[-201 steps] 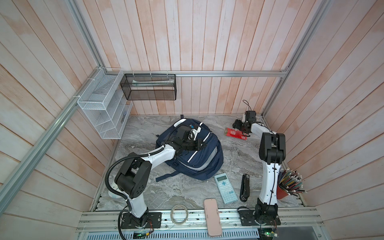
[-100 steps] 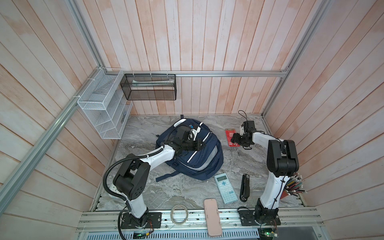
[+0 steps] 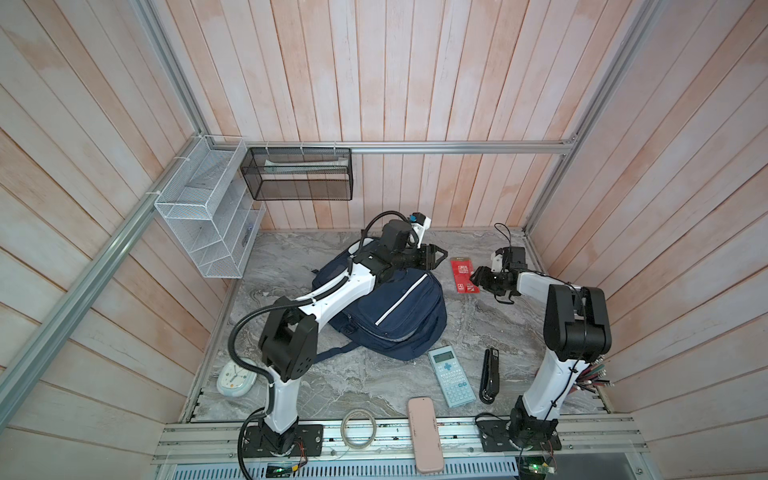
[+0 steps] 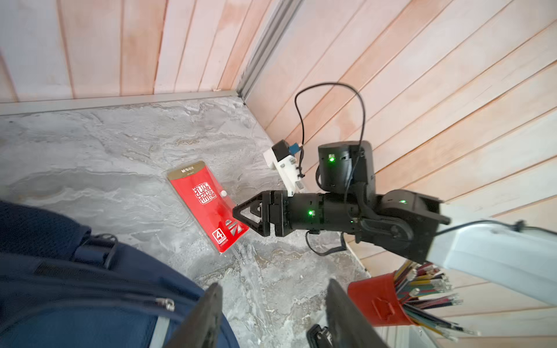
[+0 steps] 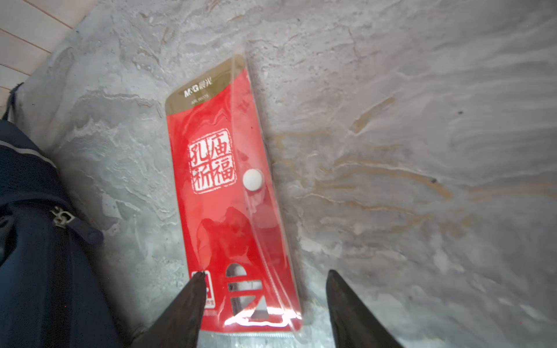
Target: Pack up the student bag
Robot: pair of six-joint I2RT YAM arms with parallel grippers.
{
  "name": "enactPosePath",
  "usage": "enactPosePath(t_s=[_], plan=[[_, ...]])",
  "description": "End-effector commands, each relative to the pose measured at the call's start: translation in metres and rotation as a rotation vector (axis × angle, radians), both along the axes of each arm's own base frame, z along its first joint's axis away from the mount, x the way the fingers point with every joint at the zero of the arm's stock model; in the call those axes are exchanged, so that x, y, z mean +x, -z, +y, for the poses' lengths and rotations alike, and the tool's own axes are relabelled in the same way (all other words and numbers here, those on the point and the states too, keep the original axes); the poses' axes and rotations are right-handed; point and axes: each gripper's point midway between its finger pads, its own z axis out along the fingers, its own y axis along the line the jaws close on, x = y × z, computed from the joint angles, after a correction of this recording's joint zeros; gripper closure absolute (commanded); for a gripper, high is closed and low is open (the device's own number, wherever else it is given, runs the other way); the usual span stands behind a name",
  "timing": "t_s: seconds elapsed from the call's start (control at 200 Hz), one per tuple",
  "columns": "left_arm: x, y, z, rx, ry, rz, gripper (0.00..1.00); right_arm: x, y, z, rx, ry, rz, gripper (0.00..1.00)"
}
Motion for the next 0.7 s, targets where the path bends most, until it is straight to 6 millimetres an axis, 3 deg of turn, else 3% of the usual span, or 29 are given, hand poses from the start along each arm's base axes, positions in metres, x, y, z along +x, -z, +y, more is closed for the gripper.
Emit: enactPosePath(t_s=[0.0, 0.27, 0.345, 0.515, 0.69], plan=[[0.012, 0.068, -0.015, 0.084, 0.021, 0.132, 0.50, 0.007, 0.003, 0.000, 0.069, -0.003, 0.002, 0.39], [0.029, 0.111, -0.058, 0.165, 0.011, 0.122, 0.51, 0.004, 0.007, -0.002, 0.077, -0.026, 0.032, 0.46], [0.033, 0.132, -0.066, 0.179, 0.006, 0.144, 0.50, 0.003, 0.011, 0.004, 0.108, -0.047, 0.049, 0.47], [0.040, 0.181, -0.067, 0.218, -0.034, 0.233, 0.47, 0.000, 0.022, 0.008, 0.142, -0.050, 0.091, 0.48], [0.033, 0.208, -0.071, 0.214, -0.010, 0.295, 0.47, -0.008, 0.022, 0.020, 0.208, -0.068, 0.091, 0.52]])
